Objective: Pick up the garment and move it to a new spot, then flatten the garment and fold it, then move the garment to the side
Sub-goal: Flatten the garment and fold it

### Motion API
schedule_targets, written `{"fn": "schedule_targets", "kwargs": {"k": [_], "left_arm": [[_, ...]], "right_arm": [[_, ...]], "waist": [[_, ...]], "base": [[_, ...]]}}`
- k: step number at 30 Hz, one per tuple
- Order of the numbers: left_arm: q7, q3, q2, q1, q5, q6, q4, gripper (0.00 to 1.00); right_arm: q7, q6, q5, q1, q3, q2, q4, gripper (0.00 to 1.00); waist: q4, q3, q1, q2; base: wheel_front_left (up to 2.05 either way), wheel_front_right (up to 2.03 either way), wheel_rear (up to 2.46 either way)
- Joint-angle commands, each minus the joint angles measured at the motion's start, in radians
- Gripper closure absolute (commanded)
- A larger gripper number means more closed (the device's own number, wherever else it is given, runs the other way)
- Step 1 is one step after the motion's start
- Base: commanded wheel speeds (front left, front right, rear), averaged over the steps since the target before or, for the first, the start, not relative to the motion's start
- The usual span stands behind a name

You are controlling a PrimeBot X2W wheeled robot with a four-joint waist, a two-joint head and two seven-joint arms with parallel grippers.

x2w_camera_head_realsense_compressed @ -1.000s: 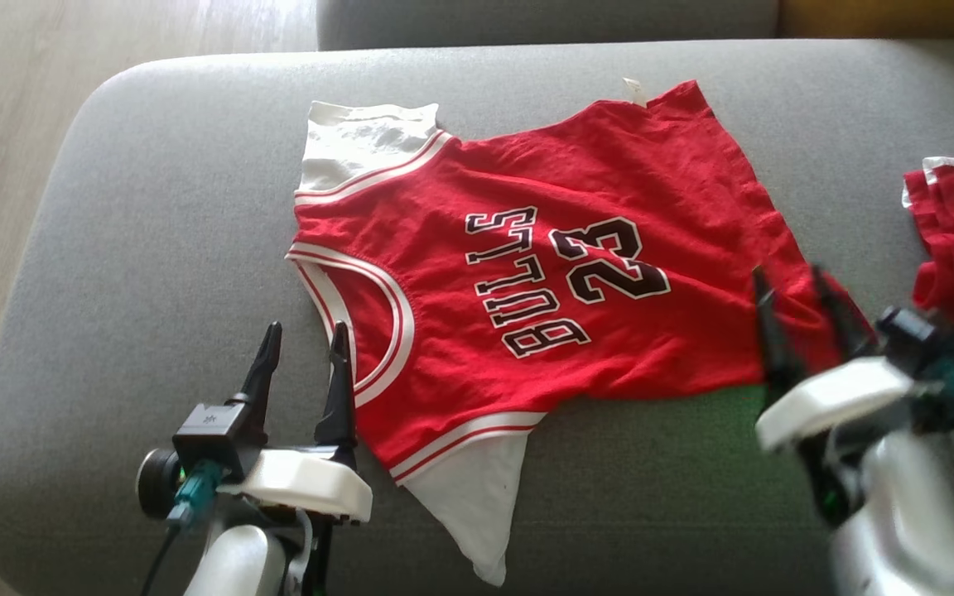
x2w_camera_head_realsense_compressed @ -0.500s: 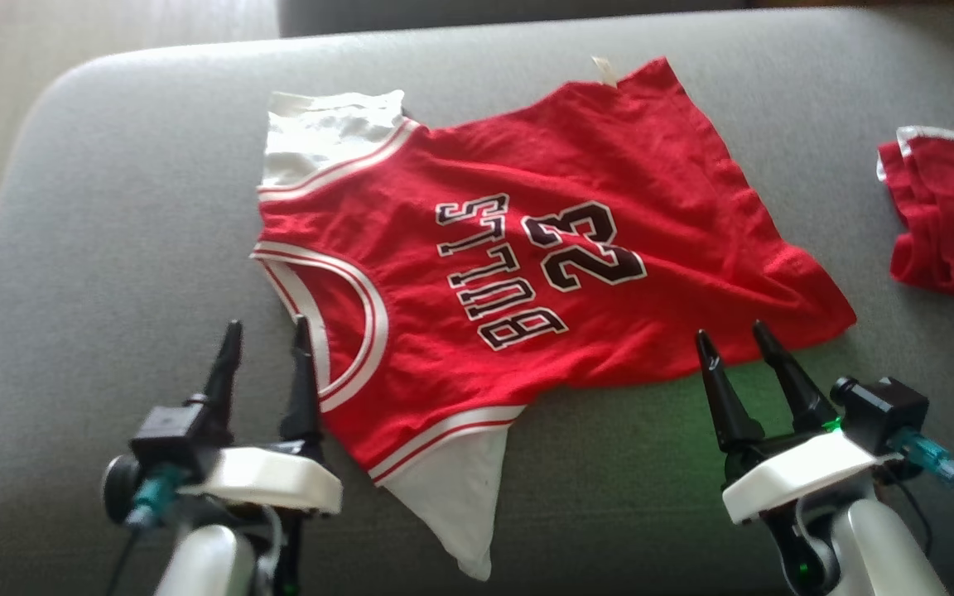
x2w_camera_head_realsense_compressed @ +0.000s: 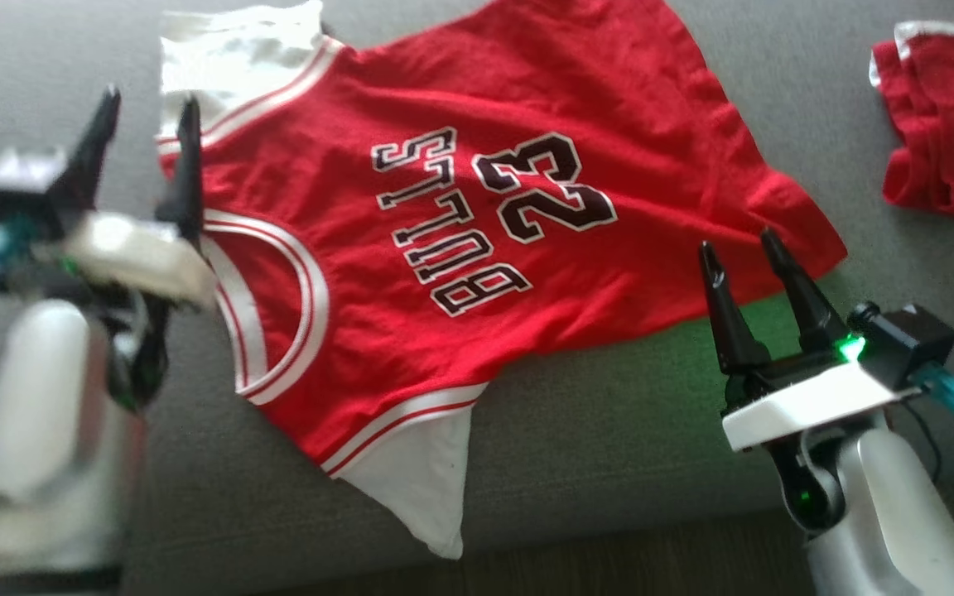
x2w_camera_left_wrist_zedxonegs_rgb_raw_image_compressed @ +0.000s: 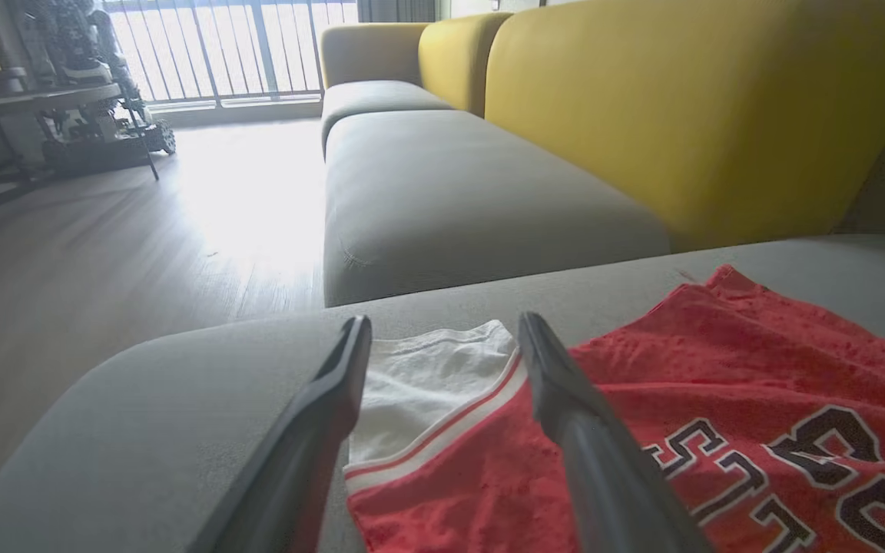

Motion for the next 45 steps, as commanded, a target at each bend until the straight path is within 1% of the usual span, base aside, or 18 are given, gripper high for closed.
{"fn": "schedule_targets", "kwargs": {"k": [1,3,6,7,8,12,17,22,23,26,27,28,31,35,42,45], "left_arm": [[0.043,0.038,0.046,-0.07,-0.01,-0.014,-0.008,0.0],[0.127,0.039,0.071,-0.142,-0.033,-0.036,0.04,0.0],[0.253,0.04,0.106,-0.24,-0.073,-0.059,0.117,0.0],[0.33,0.019,0.142,-0.296,-0.074,-0.071,0.16,0.0],[0.359,0.011,0.16,-0.323,-0.075,-0.075,0.177,0.0],[0.459,-0.005,0.197,-0.415,-0.107,-0.084,0.237,0.0],[0.565,-0.029,0.236,-0.494,-0.113,-0.087,0.308,0.0],[0.667,-0.047,0.251,-0.545,-0.108,-0.077,0.37,0.0],[0.667,-0.047,0.251,-0.545,-0.108,-0.077,0.37,0.0],[0.717,-0.069,0.261,-0.56,-0.1,-0.078,0.395,0.0],[0.731,-0.077,0.265,-0.561,-0.099,-0.08,0.401,0.35],[0.738,-0.084,0.269,-0.563,-0.099,-0.081,0.404,1.0],[0.74,-0.096,0.285,-0.568,-0.094,-0.083,0.405,1.0],[0.696,-0.1,0.313,-0.591,-0.072,-0.072,0.396,1.0],[0.542,-0.118,0.344,-0.686,-0.007,-0.038,0.369,1.0],[0.477,-0.142,0.362,-0.745,0.044,-0.024,0.371,1.0]], "right_arm": [[-0.007,0.0,0.005,-0.032,0.029,0.001,-0.039,0.0],[-0.01,0.0,0.012,-0.046,0.036,0.001,-0.044,0.0],[-0.015,0.0,0.026,-0.07,0.052,0.001,-0.049,0.0],[-0.018,0.0,0.035,-0.088,0.06,0.001,-0.051,0.0],[-0.019,0.0,0.041,-0.096,0.063,0.001,-0.052,0.0],[-0.022,0.0,0.063,-0.12,0.056,0.001,-0.042,0.0],[-0.023,0.0,0.085,-0.137,0.064,0.001,-0.044,0.0],[-0.023,0.0,0.099,-0.139,0.063,0.001,-0.055,0.0],[-0.023,0.0,0.099,-0.139,0.063,0.001,-0.055,0.0],[-0.024,0.0,0.101,-0.139,0.063,0.001,-0.058,0.0],[-0.024,0.0,0.101,-0.139,0.063,0.001,-0.058,0.0],[-0.024,0.0,0.101,-0.139,0.063,0.001,-0.058,0.0],[-0.024,0.0,0.1,-0.139,0.061,0.001,-0.06,0.0],[-0.024,0.0,0.098,-0.138,0.061,0.001,-0.066,0.0],[-0.024,0.0,0.106,-0.147,0.075,0.001,-0.077,0.0],[-0.024,0.0,0.112,-0.154,0.086,0.001,-0.081,0.0]], "waist": [[-0.034,0.05,-0.0001,0.0],[-0.048,0.077,-0.0001,0.0],[-0.076,0.125,-0.0001,0.0],[-0.096,0.152,-0.0001,0.0],[-0.107,0.166,-0.0001,0.0],[-0.14,0.205,-0.0001,0.0],[-0.168,0.234,-0.0001,0.0],[-0.18,0.246,-0.0001,0.0],[-0.18,0.246,-0.0001,0.0],[-0.182,0.248,-0.0001,0.0],[-0.183,0.248,-0.0001,0.0],[-0.182,0.248,-0.0001,0.0],[-0.182,0.25,-0.0001,0.0],[-0.182,0.256,-0.0001,0.0],[-0.191,0.286,-0.0001,0.0],[-0.201,0.303,-0.0001,0.0]], "base": [[0.0,0.0,0.0],[0.0,0.0,0.0],[0.0,0.0,0.0],[0.0,0.0,0.0],[0.0,0.0,0.0],[0.0,0.0,0.0],[0.0,0.0,0.0],[0.0,0.0,0.0],[0.0,0.0,0.0],[0.0,0.0,0.0],[0.0,0.0,0.0],[0.0,0.0,0.0],[0.0,0.0,0.0],[0.0,0.0,0.0],[0.0,0.0,0.0],[0.0,0.0,0.0]]}}
